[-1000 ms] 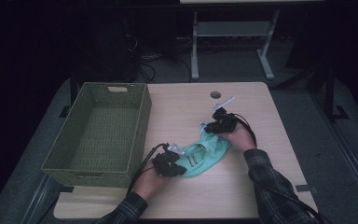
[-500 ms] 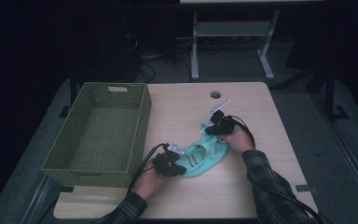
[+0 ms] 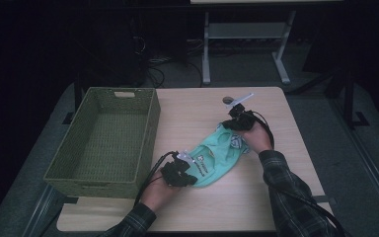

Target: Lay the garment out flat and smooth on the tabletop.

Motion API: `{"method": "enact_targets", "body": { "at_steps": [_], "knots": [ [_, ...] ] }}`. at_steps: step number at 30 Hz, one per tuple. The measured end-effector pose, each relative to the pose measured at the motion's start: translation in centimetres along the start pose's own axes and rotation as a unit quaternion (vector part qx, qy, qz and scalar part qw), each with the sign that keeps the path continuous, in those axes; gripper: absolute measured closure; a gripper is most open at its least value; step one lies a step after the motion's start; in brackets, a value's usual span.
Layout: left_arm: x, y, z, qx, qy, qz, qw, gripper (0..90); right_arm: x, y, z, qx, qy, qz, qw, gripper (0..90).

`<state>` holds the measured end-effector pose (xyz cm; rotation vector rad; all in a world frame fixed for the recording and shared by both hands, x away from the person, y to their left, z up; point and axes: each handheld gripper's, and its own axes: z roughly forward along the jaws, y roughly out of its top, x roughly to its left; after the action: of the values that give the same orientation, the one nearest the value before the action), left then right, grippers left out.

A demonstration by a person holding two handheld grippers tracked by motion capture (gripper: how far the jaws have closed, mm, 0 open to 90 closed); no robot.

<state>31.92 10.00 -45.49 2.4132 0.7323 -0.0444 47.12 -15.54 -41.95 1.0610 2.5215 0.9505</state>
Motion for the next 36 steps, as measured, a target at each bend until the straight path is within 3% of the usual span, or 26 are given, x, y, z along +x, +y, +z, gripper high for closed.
{"method": "enact_targets", "body": {
  "at_steps": [6,10,13,20,30,31,36],
  "knots": [
    [0.0,0.0,0.0,-0.005,-0.003,-0.004,1.0000,89.4,-1.4,0.1,0.4,-0.009,-0.018,0.034,0.9992,88.8],
    [0.0,-0.1,0.1,-0.010,-0.003,-0.007,0.9999,89.4,-1.4,-0.2,0.5,-0.021,0.004,0.037,0.9991,82.3],
    [0.1,-0.1,0.1,-0.006,-0.002,-0.001,1.0000,89.4,-1.1,-0.2,-0.3,-0.034,0.016,0.040,0.9985,80.3],
    [0.0,0.0,0.1,-0.006,-0.002,-0.001,1.0000,89.5,0.4,-1.0,-2.3,-0.039,0.031,0.014,0.9987,89.7],
    [0.1,-0.1,0.1,-0.009,-0.003,-0.004,0.9999,89.5,1.9,-2.8,-4.3,-0.051,0.052,0.005,0.9973,89.8],
    [0.0,-0.1,0.2,-0.018,-0.005,-0.014,0.9997,89.5,2.0,-3.0,-4.5,-0.054,0.054,0.005,0.9971,89.8],
    [0.2,-0.1,0.1,-0.011,-0.004,-0.005,0.9999,89.5,3.0,-4.5,-5.1,-0.055,0.066,-0.006,0.9963,89.9]
  ]
}}
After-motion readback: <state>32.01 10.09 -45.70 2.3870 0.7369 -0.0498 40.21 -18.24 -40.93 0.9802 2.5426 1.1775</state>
